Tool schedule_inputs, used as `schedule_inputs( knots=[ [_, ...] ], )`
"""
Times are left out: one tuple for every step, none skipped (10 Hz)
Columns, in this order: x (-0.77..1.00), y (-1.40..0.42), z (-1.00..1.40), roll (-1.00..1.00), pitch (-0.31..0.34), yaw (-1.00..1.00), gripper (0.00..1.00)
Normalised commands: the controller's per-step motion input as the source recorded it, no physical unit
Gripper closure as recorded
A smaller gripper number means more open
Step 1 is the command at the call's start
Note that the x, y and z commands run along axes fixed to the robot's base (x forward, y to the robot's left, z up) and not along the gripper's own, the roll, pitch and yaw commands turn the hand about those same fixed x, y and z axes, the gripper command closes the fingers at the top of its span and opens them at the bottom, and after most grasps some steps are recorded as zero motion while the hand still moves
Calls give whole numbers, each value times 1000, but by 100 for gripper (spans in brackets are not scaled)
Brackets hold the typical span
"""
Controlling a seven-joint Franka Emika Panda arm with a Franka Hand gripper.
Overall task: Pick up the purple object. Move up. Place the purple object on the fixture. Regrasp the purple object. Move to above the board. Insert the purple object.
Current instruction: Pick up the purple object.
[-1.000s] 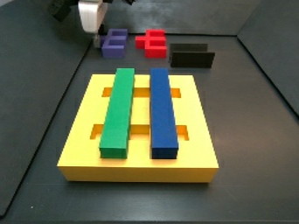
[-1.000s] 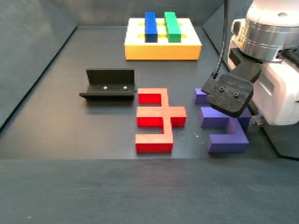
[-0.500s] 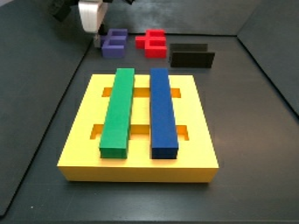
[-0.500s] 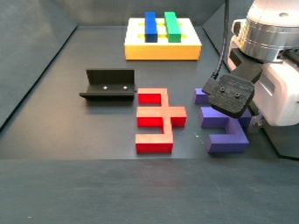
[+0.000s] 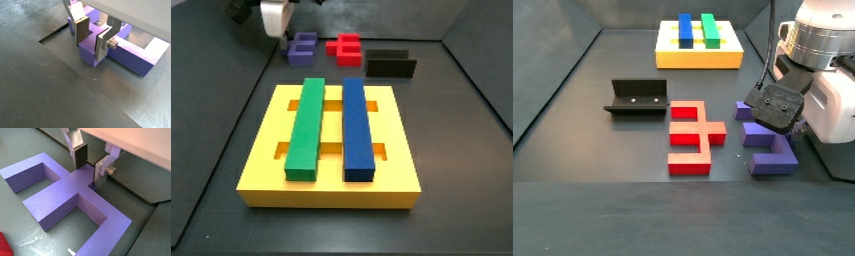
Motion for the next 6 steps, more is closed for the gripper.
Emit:
schedule_inputs(
  knots=[
    [0, 0, 0, 0, 0, 0, 100],
    [0, 0, 0, 0, 0, 0, 100],
    [0, 0, 0, 0, 0, 0, 100],
    [0, 0, 0, 0, 0, 0, 100],
    [0, 0, 0, 0, 0, 0, 100],
    [0, 0, 0, 0, 0, 0, 100]
  ],
)
